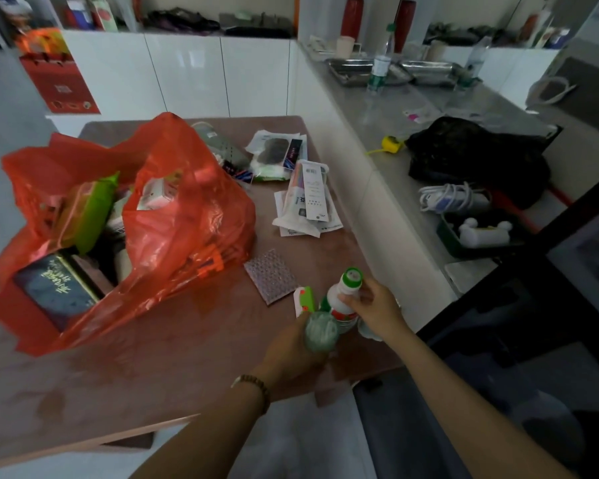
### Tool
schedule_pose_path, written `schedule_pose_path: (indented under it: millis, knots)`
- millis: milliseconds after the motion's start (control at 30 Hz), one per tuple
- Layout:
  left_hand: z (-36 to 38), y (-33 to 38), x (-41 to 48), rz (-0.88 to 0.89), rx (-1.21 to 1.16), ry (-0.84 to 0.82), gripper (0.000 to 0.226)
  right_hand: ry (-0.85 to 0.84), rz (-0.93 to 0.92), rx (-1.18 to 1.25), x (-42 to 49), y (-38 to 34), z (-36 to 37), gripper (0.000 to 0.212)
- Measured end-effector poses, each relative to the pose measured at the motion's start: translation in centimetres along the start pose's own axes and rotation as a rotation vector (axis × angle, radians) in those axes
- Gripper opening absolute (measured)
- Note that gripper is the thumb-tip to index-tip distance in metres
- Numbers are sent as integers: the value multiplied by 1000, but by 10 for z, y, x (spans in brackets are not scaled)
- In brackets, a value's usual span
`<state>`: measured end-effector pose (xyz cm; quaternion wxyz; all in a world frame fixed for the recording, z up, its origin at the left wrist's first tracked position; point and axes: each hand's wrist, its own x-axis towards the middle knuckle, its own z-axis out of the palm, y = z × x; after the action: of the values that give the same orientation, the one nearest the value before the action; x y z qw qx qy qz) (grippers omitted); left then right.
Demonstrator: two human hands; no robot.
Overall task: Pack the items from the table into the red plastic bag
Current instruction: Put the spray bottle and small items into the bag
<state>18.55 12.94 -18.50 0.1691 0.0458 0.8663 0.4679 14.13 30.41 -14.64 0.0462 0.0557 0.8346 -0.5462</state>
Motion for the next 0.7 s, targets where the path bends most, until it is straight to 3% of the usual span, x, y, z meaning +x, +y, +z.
schedule_pose_path:
  millis: [100,267,367,433,567,633,700]
  knots:
    - [-27,5,-4,68,-104,53,61,16,-38,-23,-2,-6,2,44]
    - [-106,15,-24,99,-209,175,65,-9,-152,47,0,-59,7,38]
    - [-161,25,-44,121,-287,291,41,-171,-218,128,-3,-118,15,28]
    - [-196,28,-56,129,-334,360,34,-304,-220,306,-2,-153,31,35]
    - [-253,30,-79,116,-398,402,49,-643,-90,597,0,-207,94,84]
    - [-274,26,-88,98,-395,430,61,-775,-55,677,-5,-230,127,83]
    - [-292,23,-94,65,-369,453,61,-865,-55,760,-12,-247,155,69]
